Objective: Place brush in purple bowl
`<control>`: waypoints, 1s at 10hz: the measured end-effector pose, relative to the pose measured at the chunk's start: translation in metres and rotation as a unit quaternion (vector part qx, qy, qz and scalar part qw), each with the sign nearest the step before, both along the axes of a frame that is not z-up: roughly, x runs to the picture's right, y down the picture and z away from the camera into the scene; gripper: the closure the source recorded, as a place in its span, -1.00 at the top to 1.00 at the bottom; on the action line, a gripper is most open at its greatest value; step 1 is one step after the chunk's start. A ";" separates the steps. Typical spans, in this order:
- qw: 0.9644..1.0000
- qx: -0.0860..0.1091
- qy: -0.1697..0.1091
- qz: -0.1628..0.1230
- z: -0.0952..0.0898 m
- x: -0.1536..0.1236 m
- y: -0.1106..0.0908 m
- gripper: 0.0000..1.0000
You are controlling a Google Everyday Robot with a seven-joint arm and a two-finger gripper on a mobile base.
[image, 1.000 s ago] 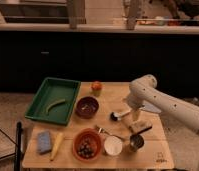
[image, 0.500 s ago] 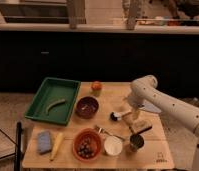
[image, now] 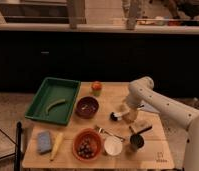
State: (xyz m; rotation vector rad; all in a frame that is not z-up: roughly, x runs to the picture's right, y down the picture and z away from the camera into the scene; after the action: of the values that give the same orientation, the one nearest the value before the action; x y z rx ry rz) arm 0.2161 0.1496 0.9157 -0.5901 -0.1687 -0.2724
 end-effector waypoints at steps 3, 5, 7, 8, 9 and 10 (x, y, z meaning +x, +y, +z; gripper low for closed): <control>1.000 0.001 -0.001 0.003 0.005 0.001 0.000 -0.41; 1.000 0.000 0.000 0.002 0.003 0.004 0.001 -0.86; 1.000 0.000 0.000 0.002 0.002 0.004 0.000 -1.00; 1.000 -0.001 0.000 0.002 0.002 0.004 0.000 -1.00; 1.000 0.001 0.000 -0.001 0.002 0.003 -0.001 -1.00; 1.000 0.000 -0.001 -0.001 0.003 0.002 0.000 -1.00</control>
State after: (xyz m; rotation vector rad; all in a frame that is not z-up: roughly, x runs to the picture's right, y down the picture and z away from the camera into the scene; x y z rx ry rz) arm 0.2177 0.1493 0.9183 -0.5896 -0.1705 -0.2754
